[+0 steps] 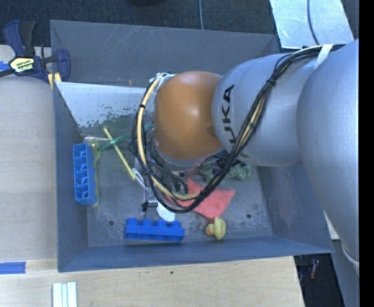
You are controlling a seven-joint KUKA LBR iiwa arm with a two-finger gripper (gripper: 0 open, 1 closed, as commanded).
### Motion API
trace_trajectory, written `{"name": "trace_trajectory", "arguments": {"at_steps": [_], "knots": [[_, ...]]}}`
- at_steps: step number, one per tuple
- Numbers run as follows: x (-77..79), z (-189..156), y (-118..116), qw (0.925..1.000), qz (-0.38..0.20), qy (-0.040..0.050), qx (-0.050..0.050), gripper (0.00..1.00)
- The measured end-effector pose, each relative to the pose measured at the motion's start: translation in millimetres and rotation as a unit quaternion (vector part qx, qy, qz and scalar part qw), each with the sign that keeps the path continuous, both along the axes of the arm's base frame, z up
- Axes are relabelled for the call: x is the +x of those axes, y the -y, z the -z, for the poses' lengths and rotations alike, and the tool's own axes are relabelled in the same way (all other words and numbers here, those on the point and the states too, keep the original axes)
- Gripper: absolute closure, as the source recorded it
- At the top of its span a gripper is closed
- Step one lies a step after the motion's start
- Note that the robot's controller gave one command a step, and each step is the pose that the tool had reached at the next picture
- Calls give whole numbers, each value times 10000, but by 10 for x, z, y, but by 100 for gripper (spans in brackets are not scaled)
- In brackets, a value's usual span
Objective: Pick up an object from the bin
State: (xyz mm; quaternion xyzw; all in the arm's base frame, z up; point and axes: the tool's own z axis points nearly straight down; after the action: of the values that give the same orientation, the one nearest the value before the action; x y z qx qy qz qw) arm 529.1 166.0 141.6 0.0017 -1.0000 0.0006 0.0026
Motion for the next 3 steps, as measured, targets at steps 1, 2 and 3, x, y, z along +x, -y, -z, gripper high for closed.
{"name": "trace_trajectory", "arguments": {"at_steps": [1,2,3], "knots": [[18,-48,7,10000,18,38,10,0],[-50,-56,468,9995,303,22,7,0],[303,-191,941,9988,483,43,18,0]]}}
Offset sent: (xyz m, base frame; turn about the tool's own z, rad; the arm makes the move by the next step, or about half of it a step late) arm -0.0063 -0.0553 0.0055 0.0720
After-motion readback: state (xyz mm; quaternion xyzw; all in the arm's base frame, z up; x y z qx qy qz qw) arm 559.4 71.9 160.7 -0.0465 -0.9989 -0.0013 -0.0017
